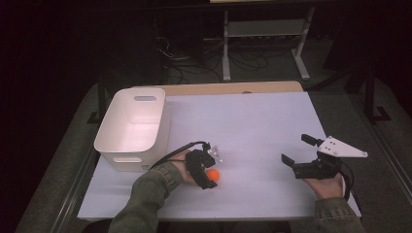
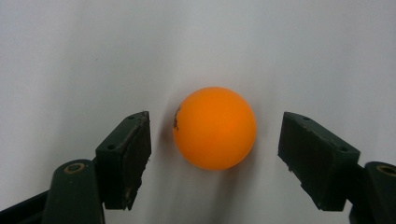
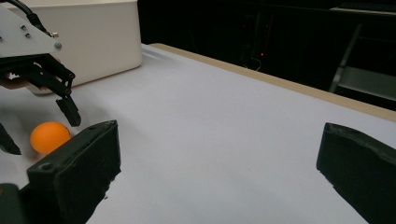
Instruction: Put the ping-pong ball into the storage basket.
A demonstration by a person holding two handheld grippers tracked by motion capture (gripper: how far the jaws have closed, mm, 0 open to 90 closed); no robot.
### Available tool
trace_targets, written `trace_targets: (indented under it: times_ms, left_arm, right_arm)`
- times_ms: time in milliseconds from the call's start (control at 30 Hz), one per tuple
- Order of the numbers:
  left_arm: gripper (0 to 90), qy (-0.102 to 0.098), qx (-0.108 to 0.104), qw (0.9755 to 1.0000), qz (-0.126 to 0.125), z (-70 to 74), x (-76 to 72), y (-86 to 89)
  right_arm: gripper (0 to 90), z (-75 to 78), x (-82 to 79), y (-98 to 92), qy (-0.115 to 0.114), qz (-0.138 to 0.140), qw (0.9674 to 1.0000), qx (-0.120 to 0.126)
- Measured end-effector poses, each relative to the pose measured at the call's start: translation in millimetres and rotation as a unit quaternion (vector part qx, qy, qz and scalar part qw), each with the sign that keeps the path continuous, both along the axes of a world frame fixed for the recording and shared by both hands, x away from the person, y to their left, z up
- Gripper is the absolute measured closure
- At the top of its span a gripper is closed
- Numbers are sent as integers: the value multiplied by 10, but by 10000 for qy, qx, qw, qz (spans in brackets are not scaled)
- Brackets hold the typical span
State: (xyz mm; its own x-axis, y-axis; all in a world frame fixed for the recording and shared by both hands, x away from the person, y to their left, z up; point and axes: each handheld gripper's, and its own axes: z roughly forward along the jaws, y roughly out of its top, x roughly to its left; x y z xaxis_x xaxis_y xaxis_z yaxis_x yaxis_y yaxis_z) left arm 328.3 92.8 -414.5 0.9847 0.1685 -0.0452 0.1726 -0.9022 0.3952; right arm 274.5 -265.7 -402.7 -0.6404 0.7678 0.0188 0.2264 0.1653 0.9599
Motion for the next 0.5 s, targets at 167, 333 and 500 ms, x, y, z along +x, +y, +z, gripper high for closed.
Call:
trace_targets:
  times_ms: [167, 333, 500]
  left_arm:
    - [299, -40, 76, 10000, 10, -6, 1, -8]
    - [333, -38, 89, 9999, -32, -4, 9, -25]
    - [361, -65, 85, 9999, -21, 15, 19, -39]
  right_arm:
    - [0, -1, 2, 2, -1, 6, 10000, -7]
    - [0, -3, 3, 3, 0, 19, 10000, -16]
    - [0, -4, 3, 3, 10, 17, 10000, -23]
